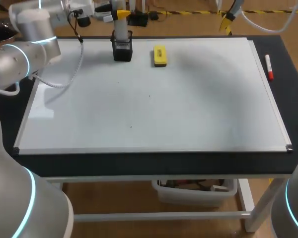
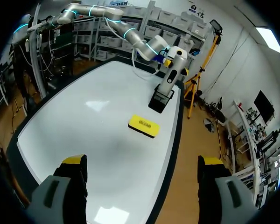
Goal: Pick up the inspection probe, press it on each red-marked spot on the whiteboard one by one, put down the probe, pick up the eraser, and wipe off all the red marks.
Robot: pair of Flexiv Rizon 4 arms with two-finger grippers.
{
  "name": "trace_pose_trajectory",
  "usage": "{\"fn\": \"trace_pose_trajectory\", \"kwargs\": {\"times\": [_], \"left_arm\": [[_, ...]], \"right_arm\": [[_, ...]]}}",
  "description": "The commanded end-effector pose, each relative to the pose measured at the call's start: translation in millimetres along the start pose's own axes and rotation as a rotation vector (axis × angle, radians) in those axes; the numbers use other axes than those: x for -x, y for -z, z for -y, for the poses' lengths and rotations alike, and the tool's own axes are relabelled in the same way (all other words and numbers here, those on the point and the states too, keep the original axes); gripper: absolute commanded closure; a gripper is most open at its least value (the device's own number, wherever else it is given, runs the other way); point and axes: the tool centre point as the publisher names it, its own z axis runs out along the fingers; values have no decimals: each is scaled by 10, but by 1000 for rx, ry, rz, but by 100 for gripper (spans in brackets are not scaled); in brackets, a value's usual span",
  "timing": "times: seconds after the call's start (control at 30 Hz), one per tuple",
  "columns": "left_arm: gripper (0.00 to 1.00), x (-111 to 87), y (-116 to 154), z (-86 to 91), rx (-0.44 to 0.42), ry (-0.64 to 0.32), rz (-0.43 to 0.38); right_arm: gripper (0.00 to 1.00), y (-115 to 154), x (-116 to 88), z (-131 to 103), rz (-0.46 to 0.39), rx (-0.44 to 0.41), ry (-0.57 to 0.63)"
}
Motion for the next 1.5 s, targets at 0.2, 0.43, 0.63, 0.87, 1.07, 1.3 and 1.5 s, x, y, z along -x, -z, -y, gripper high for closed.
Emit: {"fn": "trace_pose_trajectory", "kwargs": {"times": [0.2, 0.43, 0.63, 0.87, 1.07, 1.3, 1.5], "left_arm": [[100, 104, 2, -166, -2, 22, -392], [100, 103, -1, -262, -2, 25, -437], [100, 115, -4, -354, 13, 26, -479], [100, 147, -8, -444, 11, 22, -524], [100, 164, -12, -546, 6, 34, -556], [100, 168, -5, -605, 4, 40, -568], [64, 153, -9, -607, -4, 25, -601]], "right_arm": [[0, 16, 59, 41, -209, 5, 0], [0, 16, 59, 41, -209, 5, 0], [0, 16, 59, 41, -209, 5, 0], [0, 16, 59, 41, -209, 5, 0], [0, 16, 59, 41, -209, 5, 0], [0, 16, 59, 41, -209, 5, 0], [0, 16, 59, 41, -209, 5, 0]]}}
